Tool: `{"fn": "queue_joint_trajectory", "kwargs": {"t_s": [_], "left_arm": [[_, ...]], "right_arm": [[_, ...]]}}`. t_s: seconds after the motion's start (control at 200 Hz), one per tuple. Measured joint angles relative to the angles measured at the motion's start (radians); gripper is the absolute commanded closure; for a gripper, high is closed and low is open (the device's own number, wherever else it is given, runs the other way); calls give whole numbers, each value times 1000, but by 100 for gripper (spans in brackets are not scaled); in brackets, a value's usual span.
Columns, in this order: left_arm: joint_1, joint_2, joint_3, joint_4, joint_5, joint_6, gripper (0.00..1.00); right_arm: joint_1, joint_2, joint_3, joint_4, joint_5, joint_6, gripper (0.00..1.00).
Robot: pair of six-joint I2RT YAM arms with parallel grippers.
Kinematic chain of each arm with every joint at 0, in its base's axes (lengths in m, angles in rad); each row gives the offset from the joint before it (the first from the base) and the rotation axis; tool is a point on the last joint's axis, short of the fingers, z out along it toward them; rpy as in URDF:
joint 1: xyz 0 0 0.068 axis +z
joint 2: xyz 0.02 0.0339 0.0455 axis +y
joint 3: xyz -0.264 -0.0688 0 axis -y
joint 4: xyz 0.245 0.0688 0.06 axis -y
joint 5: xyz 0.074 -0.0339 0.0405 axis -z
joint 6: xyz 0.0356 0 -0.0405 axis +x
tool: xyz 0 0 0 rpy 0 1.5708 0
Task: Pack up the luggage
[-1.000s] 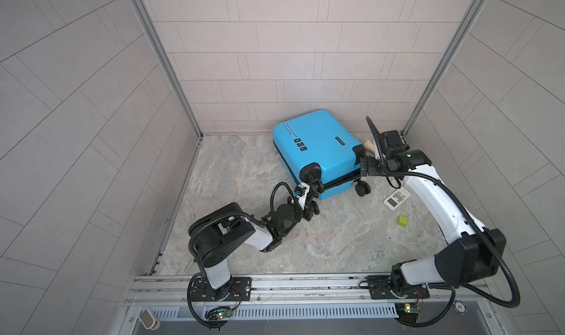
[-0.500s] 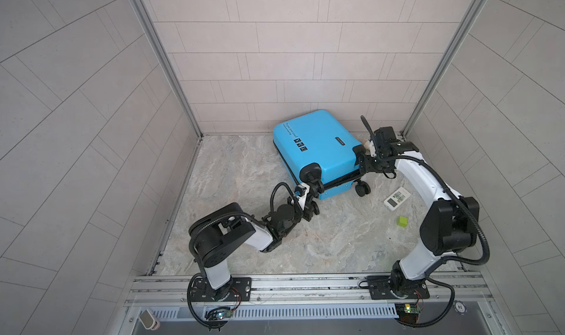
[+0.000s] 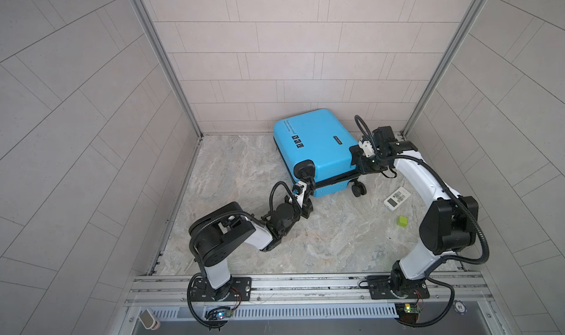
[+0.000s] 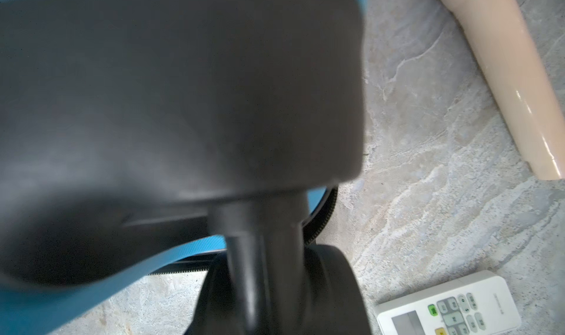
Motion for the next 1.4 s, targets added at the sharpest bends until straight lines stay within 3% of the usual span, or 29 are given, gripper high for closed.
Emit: {"fn": "queue_joint_trajectory", "kwargs": {"t_s": [0.16,0.405,0.776,0.981,1.036,1.121,1.256,1.401], "left_arm": [[-3,-18,-3,-16,-27,21,100],[-25,-42,-14,-24,-80,58,100],[-105,-47,11,3,-35,81,100],[-108,-65,4,2,-64,97,100],[-107,-103,-24,-7,-84,103,89],[-107,-207,-74,-67,-120,105,63],[-106,-462,-101,-311,-191,78,50],[-105,-731,-101,-618,-285,9,42]], "right_arm": [[47,-51,-35,12,57,47,100],[233,-136,-78,-11,190,158,100],[460,-130,-88,11,235,312,100],[511,-114,-87,15,254,317,100],[512,-112,-86,14,253,307,100],[512,-112,-79,10,254,295,100],[512,-112,-71,0,257,286,100],[507,-112,-71,0,252,281,100]]}}
